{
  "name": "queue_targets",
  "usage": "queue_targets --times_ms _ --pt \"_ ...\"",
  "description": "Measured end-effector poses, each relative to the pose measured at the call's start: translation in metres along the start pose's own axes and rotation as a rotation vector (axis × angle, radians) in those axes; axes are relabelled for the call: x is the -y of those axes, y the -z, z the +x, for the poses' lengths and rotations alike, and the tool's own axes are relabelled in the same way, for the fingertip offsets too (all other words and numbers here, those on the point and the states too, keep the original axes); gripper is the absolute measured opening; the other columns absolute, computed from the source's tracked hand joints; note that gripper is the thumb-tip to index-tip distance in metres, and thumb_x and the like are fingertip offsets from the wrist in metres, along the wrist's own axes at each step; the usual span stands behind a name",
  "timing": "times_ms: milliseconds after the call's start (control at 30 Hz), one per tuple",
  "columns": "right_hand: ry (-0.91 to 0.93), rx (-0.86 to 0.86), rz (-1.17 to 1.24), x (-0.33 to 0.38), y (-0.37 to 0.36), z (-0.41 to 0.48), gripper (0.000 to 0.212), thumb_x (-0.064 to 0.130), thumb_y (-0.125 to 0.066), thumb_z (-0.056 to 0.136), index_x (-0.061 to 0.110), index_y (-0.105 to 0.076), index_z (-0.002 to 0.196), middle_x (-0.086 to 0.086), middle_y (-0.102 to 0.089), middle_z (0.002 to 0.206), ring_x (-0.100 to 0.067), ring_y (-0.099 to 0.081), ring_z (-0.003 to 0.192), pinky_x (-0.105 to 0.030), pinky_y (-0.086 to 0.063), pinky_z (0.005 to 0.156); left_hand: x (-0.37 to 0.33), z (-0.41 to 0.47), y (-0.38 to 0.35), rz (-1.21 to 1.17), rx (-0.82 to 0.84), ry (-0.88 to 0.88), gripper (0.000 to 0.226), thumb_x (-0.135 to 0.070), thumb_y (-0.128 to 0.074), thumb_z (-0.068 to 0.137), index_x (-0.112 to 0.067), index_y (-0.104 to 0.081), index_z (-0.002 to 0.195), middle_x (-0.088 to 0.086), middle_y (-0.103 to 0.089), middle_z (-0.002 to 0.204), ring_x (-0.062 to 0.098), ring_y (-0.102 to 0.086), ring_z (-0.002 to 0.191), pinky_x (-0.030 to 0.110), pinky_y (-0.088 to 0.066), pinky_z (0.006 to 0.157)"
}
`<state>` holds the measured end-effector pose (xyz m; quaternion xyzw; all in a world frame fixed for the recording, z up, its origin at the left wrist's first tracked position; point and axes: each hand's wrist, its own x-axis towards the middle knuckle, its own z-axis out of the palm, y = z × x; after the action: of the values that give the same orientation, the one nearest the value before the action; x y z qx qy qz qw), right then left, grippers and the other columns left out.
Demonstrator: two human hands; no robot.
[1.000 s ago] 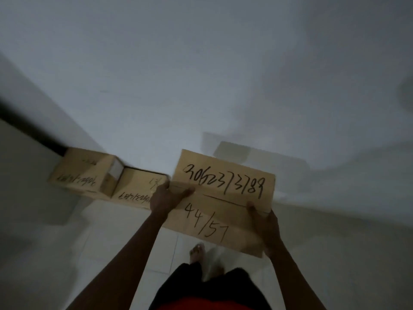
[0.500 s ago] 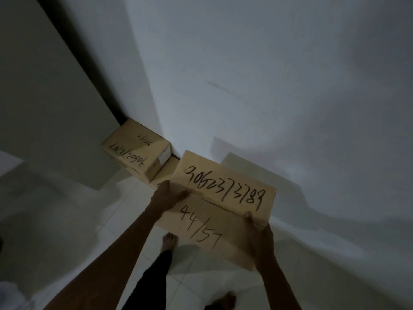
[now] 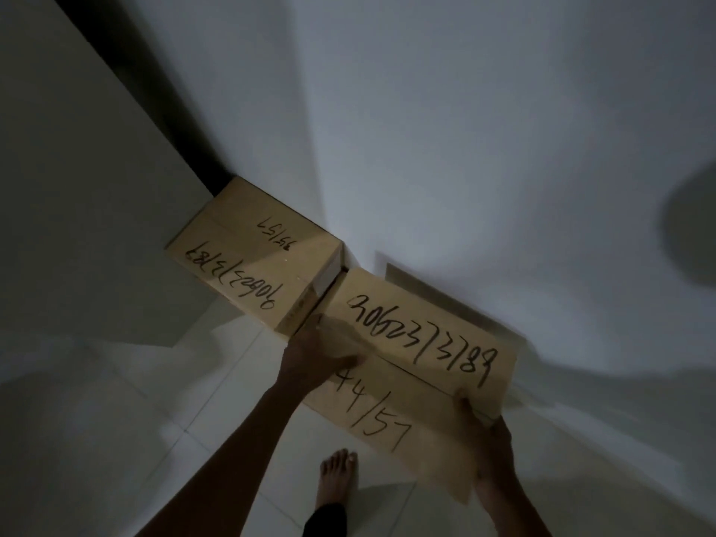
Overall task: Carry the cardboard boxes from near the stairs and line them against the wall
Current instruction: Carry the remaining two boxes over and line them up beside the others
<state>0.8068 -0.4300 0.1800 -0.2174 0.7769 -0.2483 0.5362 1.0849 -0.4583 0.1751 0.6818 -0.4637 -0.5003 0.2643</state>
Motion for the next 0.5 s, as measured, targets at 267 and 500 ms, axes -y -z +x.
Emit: queue_targets --times_ms 267,500 --pt "0.024 0.081 0.100 -0.028 -0.065 0.073 0.088 0.051 -0.076 0.073 0.022 -0.052 0.152 -0.015 -0.062 0.144 -0.041 -0.061 0.128 -0.066 -0.049 0.107 0.063 0.054 -0.011 0.222 -0.067 -0.012 0.085 -0.026 -0.084 0.076 -0.008 -0.041 0.147 0.019 -0.044 0.149 0.036 -0.043 0.139 0.051 -0.049 0.105" --pt "0.096 0.153 0.124 -0.032 -0.092 0.092 0.080 0.048 -0.071 0.082 0.028 -0.046 0.155 -0.009 -0.063 0.143 -0.033 -0.065 0.121 -0.063 -0.053 0.102 0.087 0.065 -0.008 0.650 -0.041 -0.092 0.095 -0.039 -0.064 0.091 -0.012 -0.004 0.159 0.007 0.007 0.169 0.026 0.000 0.156 0.049 -0.043 0.113"
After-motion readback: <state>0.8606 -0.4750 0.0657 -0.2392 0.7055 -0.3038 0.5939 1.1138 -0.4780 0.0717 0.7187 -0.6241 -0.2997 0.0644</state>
